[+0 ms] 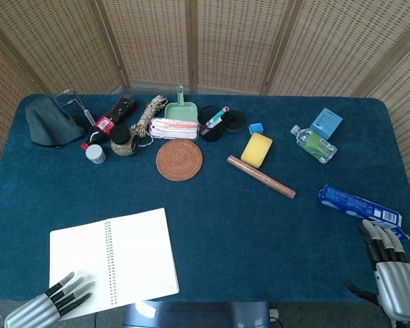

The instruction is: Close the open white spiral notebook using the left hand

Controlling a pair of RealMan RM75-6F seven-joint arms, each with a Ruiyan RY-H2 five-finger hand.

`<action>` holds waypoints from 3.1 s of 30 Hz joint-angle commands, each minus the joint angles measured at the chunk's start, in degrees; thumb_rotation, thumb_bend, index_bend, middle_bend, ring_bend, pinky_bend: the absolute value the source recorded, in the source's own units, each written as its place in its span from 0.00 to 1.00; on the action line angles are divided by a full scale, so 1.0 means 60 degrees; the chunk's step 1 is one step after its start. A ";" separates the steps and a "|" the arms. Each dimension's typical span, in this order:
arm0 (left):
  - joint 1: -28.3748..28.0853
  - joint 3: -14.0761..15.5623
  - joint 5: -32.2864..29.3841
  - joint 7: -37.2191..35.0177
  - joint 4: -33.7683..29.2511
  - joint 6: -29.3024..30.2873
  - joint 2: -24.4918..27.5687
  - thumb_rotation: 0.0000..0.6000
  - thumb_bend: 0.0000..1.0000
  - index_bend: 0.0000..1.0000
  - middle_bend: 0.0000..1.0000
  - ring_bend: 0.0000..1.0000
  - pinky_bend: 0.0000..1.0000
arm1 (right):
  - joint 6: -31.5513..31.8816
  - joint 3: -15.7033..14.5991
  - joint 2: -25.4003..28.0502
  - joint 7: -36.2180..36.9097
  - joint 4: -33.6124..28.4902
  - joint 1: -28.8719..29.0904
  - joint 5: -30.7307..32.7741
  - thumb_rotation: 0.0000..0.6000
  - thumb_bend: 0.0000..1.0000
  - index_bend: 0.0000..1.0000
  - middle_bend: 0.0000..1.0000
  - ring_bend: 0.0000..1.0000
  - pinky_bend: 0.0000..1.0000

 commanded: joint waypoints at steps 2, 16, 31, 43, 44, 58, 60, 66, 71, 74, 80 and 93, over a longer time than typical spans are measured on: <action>0.0013 -0.0024 -0.0070 0.0044 0.0130 0.0128 -0.0100 1.00 0.49 0.10 0.00 0.00 0.13 | 0.0006 0.0002 -0.0005 -0.0009 -0.0002 -0.0005 0.0002 1.00 0.00 0.00 0.00 0.00 0.00; 0.0140 -0.0563 -0.0870 -0.1225 -0.0076 0.1338 -0.0053 1.00 0.47 0.59 0.00 0.00 0.19 | 0.0017 -0.0022 0.0024 0.0056 0.0021 -0.0015 -0.0025 1.00 0.00 0.00 0.00 0.00 0.00; -0.1269 -0.0929 -0.1013 -0.1666 -0.0222 0.1859 0.1122 1.00 0.44 0.64 0.00 0.00 0.18 | -0.0119 -0.0073 -0.0070 -0.0147 0.0002 0.0001 -0.0035 1.00 0.00 0.00 0.00 0.00 0.00; -0.3462 -0.0096 0.0995 0.0703 -0.1710 0.1953 0.1729 1.00 0.42 0.65 0.00 0.00 0.19 | -0.0177 -0.0077 -0.0089 -0.0198 -0.0017 0.0015 0.0011 1.00 0.00 0.00 0.00 0.00 0.00; -0.3680 -0.0081 0.1147 0.0930 -0.2031 0.1847 0.1806 1.00 0.42 0.65 0.00 0.01 0.19 | -0.0174 -0.0076 -0.0084 -0.0185 -0.0014 0.0015 0.0015 1.00 0.00 0.00 0.00 0.00 0.00; -0.5917 -0.0339 0.2688 0.3466 -0.6960 -0.1235 0.3604 1.00 0.41 0.65 0.00 0.01 0.19 | -0.0161 -0.0079 -0.0044 -0.0093 0.0004 0.0020 0.0012 1.00 0.00 0.00 0.00 0.00 0.00; -0.6071 -0.0459 0.2755 0.3583 -0.7332 -0.1553 0.3676 1.00 0.41 0.65 0.00 0.01 0.19 | -0.0153 -0.0077 -0.0039 -0.0084 0.0004 0.0015 0.0023 1.00 0.00 0.00 0.00 0.00 0.00; -0.6419 -0.0855 0.2850 0.3684 -0.8041 -0.2023 0.3880 1.00 0.41 0.65 0.00 0.01 0.19 | -0.0130 -0.0056 -0.0010 -0.0015 0.0007 0.0015 0.0062 1.00 0.00 0.00 0.00 0.00 0.00; -0.6773 -0.1026 0.3137 0.3835 -0.8678 -0.2553 0.4322 1.00 0.40 0.65 0.00 0.01 0.19 | -0.0158 -0.0066 -0.0005 -0.0028 -0.0001 0.0023 0.0060 1.00 0.00 0.00 0.00 0.00 0.00; -0.6956 -0.0886 0.3486 0.4005 -0.9061 -0.3162 0.4724 1.00 0.41 0.66 0.00 0.01 0.19 | -0.0178 -0.0075 -0.0017 -0.0056 0.0002 0.0032 0.0040 1.00 0.00 0.00 0.00 0.00 0.00; -0.7095 -0.1171 0.3801 0.4274 -0.9468 -0.3411 0.4832 1.00 0.40 0.66 0.00 0.00 0.18 | -0.0190 -0.0097 -0.0049 -0.0120 0.0007 0.0026 0.0006 1.00 0.00 0.00 0.00 0.00 0.00; -0.7141 -0.2104 0.3343 0.4500 -1.0002 -0.4192 0.4159 1.00 0.40 0.62 0.00 0.00 0.18 | -0.0186 -0.0098 -0.0062 -0.0140 0.0014 0.0020 0.0017 1.00 0.00 0.00 0.00 0.00 0.00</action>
